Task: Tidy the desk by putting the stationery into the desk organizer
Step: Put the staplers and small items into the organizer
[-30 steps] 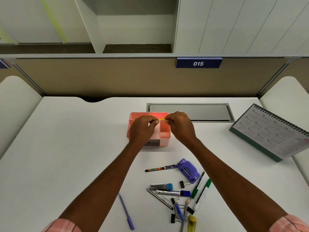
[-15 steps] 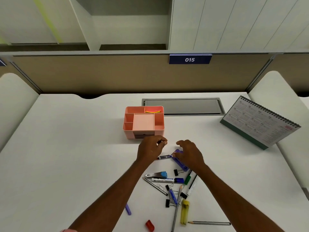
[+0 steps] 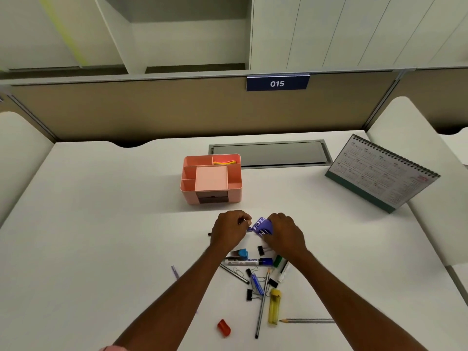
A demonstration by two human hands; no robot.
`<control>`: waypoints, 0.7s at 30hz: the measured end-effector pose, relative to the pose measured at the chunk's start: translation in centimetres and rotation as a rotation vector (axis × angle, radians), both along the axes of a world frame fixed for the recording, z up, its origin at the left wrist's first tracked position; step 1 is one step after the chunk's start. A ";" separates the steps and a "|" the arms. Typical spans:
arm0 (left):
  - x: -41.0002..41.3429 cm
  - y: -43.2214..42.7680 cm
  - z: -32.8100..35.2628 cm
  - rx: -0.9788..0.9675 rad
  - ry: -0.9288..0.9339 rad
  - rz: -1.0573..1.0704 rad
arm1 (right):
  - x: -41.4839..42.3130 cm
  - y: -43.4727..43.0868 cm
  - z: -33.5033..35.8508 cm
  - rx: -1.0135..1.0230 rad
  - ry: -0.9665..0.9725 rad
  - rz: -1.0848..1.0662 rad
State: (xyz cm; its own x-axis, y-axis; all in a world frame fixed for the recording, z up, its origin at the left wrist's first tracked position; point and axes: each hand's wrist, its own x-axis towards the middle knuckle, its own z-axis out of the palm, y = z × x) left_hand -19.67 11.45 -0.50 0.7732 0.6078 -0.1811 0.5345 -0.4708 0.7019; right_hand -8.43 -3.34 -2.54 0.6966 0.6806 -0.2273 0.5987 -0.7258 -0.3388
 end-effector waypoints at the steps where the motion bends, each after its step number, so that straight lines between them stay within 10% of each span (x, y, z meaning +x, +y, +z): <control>1: 0.0 -0.1 0.1 -0.002 -0.012 0.004 | 0.1 -0.1 0.1 0.004 0.019 -0.001; 13: 1.1 -0.8 2.1 -0.395 -0.151 0.093 | 0.3 0.6 3.2 0.259 0.057 0.089; 21: 1.2 1.0 5.3 -0.227 -0.242 0.143 | 0.9 2.8 5.4 0.464 0.001 0.172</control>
